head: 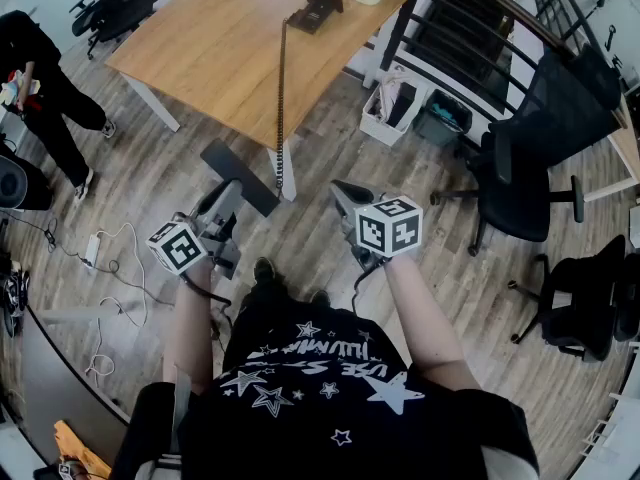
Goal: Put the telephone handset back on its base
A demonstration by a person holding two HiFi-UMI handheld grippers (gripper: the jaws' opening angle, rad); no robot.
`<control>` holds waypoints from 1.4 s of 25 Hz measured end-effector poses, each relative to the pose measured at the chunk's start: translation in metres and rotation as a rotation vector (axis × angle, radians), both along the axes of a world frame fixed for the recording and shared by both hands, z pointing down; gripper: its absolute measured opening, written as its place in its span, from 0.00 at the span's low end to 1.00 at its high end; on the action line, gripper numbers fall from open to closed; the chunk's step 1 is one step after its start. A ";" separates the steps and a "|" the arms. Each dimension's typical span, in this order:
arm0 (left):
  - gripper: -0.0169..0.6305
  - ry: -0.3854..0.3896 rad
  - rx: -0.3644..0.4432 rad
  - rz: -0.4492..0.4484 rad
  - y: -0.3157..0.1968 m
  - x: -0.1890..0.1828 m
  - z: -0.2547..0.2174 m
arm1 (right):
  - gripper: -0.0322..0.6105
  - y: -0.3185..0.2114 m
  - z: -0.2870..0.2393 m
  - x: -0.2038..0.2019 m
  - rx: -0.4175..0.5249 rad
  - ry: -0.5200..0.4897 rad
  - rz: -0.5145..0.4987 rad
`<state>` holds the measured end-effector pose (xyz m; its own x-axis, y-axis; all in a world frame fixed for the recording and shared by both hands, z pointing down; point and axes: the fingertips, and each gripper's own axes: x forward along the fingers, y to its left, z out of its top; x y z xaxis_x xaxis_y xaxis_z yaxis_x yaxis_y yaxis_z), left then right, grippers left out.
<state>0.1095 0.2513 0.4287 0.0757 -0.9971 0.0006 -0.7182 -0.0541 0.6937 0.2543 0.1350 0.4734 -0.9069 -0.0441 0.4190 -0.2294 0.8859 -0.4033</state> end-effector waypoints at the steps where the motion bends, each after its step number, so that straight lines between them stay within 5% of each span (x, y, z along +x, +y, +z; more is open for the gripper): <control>1: 0.14 -0.001 0.000 0.000 0.000 0.000 0.000 | 0.05 0.000 -0.001 0.001 0.000 -0.001 0.002; 18: 0.14 0.016 0.023 0.015 -0.003 -0.026 0.008 | 0.05 -0.004 0.011 -0.029 -0.001 -0.002 0.022; 35: 0.14 0.060 0.056 0.207 -0.052 -0.173 0.001 | 0.05 -0.052 0.002 -0.167 0.015 0.031 0.172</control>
